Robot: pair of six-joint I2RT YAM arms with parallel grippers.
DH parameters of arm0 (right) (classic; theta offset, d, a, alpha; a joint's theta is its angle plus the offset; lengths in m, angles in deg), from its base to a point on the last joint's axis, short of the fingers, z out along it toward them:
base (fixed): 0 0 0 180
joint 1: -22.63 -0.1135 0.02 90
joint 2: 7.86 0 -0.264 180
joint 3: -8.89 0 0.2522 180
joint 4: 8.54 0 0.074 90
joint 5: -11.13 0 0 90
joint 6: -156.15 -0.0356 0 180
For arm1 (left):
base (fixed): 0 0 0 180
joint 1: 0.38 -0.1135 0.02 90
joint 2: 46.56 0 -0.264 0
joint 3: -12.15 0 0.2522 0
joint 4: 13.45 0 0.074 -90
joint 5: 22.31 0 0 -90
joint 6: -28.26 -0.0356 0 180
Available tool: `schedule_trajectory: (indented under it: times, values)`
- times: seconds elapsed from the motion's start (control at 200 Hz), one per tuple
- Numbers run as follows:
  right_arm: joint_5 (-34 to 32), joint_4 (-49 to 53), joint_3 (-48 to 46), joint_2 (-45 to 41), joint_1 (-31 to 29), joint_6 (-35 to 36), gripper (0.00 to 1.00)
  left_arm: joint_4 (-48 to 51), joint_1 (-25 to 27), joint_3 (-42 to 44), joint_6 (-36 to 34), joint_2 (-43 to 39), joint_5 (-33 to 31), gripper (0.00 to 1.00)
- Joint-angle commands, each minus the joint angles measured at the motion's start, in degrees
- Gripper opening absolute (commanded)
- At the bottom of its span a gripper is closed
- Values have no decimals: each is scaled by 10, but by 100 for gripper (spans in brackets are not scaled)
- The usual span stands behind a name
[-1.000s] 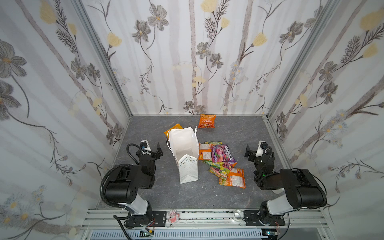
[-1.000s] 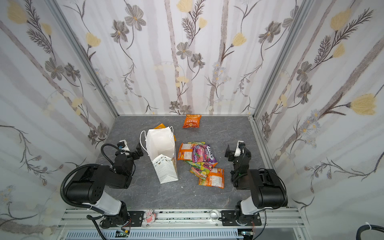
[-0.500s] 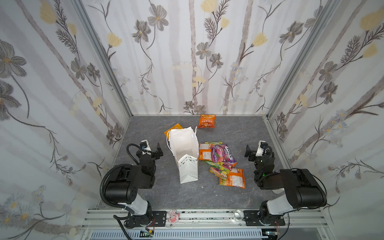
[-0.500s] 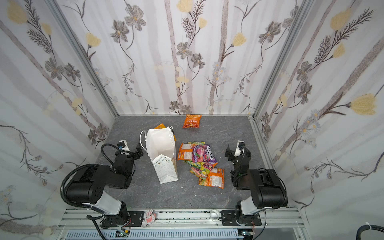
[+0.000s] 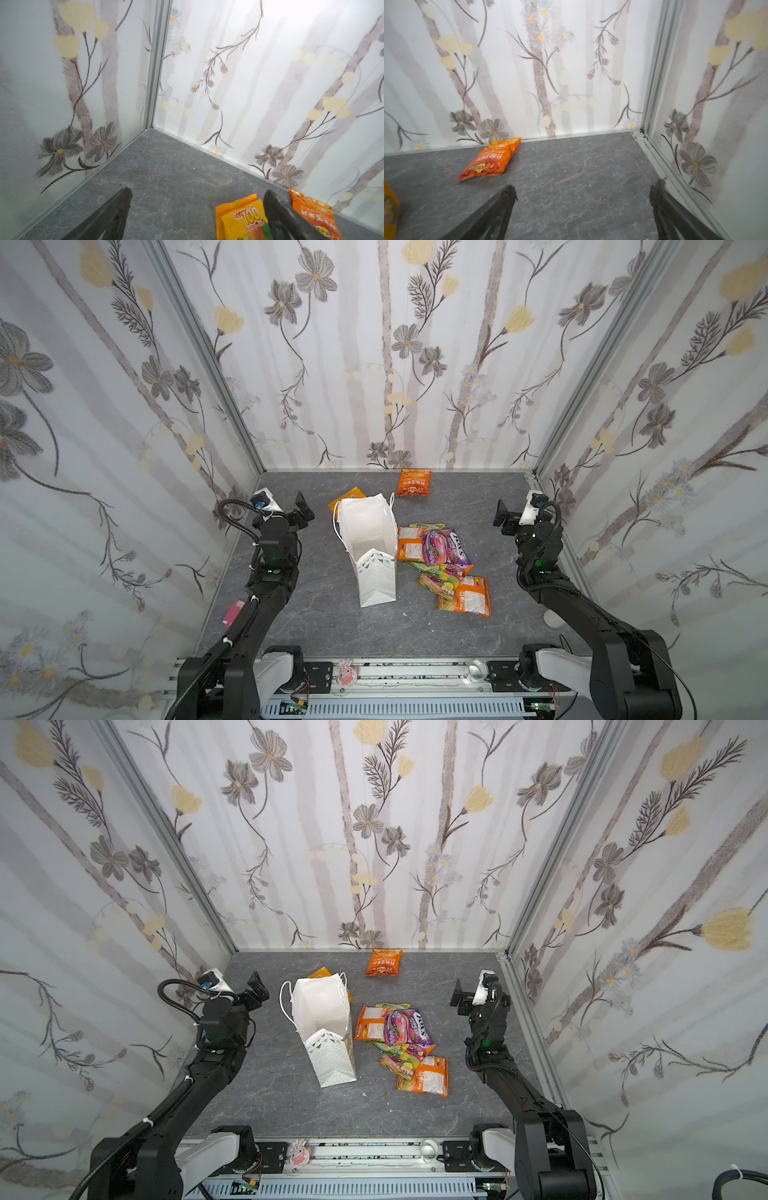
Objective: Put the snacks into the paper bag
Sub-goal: 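Reach left gripper to paper bag handle while right reaches toward gummy bag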
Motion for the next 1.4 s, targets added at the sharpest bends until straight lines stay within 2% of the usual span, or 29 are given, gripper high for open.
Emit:
schedule_trajectory:
  times: [0.0,0.17,0.315,0.445,0.525,0.594,0.764,0.934,1.014,1.074,1.139,1.204,1.314,1.399]
  values:
    - [65,191,53,-7,-17,-6,100,313,-1,-77,73,-48,58,100]
    - [150,264,138,19,-28,-34,100,494,-1,-215,68,-97,194,100]
    - [177,265,163,37,-48,-45,100,597,0,-326,59,-101,238,100]
    - [180,316,205,55,-69,-43,95,625,0,-404,65,-87,339,100]
    - [178,342,225,57,-81,-42,94,611,2,-411,78,-80,417,100]
    - [174,352,233,54,-93,-41,94,608,8,-402,84,-76,445,100]
    - [159,356,241,58,-124,-41,94,603,60,-376,65,-65,416,100]
    - [147,370,258,84,-148,-39,92,634,145,-368,37,-25,298,96]
    - [134,371,263,91,-161,-39,92,661,164,-395,29,-3,238,89]
    - [127,372,266,94,-170,-40,92,668,173,-397,24,9,220,85]
    - [117,373,271,100,-180,-39,92,670,177,-396,28,15,192,77]
    - [109,378,278,108,-187,-39,91,672,179,-396,28,17,170,73]
    - [102,377,287,124,-195,-45,90,657,179,-395,30,12,178,63]
    - [102,368,296,142,-199,-55,90,645,180,-391,37,11,189,46]
